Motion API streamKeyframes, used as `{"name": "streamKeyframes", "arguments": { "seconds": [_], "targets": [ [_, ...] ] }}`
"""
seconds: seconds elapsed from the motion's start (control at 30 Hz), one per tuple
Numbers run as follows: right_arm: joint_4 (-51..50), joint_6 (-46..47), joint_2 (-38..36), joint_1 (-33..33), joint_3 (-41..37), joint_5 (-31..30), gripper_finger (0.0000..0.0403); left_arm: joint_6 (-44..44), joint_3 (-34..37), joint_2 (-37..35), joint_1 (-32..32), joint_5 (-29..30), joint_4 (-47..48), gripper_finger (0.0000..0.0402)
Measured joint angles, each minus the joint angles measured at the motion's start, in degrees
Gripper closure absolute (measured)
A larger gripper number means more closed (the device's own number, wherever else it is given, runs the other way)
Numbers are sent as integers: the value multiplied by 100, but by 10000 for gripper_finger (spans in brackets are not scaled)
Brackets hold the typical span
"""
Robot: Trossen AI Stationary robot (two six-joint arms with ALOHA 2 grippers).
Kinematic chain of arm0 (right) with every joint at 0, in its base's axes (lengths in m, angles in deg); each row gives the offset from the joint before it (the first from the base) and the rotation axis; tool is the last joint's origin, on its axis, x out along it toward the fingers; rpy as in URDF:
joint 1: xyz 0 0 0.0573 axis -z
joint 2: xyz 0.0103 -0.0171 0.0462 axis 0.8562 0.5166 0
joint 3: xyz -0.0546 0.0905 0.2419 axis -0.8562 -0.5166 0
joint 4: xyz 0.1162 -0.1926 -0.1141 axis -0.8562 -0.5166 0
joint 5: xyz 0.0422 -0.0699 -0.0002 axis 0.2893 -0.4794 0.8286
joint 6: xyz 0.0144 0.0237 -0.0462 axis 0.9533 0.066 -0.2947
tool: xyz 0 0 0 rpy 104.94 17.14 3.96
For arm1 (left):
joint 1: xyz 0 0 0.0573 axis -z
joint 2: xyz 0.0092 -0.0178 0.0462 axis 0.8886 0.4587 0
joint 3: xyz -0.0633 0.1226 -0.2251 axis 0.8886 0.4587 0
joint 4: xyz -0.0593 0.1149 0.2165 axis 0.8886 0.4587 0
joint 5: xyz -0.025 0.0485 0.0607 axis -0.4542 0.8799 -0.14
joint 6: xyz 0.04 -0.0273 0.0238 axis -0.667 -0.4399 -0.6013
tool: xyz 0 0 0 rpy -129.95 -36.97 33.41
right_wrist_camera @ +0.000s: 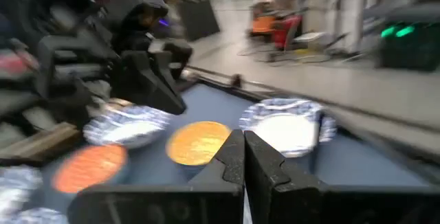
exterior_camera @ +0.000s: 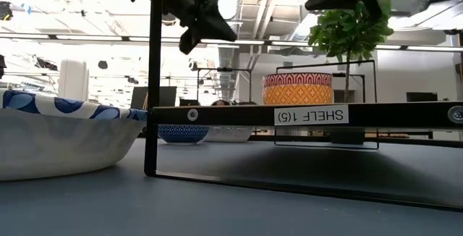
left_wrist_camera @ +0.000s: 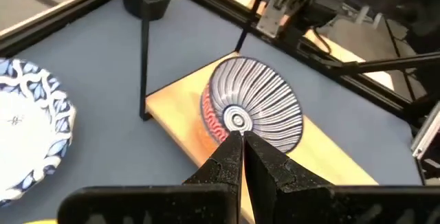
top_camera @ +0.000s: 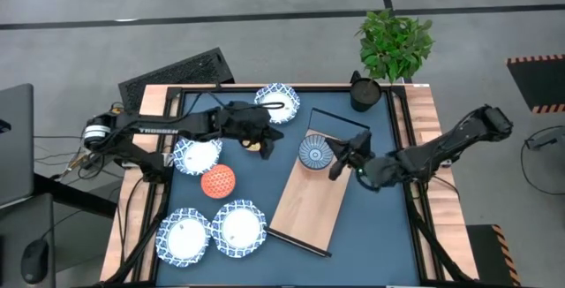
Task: Place and stack bowls onto a shelf
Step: Stack the dark blue striped bowl into the light blue patterned bowl
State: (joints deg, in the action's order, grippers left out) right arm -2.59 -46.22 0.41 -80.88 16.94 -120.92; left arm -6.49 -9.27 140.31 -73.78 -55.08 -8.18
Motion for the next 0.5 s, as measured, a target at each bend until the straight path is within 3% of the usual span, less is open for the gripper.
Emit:
{"name": "streamKeyframes", "arguments": {
  "seconds": [0.3, 0.5],
  "targets": [
    [-1346, -643, 1501, 593, 1030, -51, 385, -18, -11, -318, 5, -138, 739, 401],
    [-1380, -550, 1800, 1180, 1040, 751, 385, -14, -13, -461, 102, -11, 992, 401]
  ]
}}
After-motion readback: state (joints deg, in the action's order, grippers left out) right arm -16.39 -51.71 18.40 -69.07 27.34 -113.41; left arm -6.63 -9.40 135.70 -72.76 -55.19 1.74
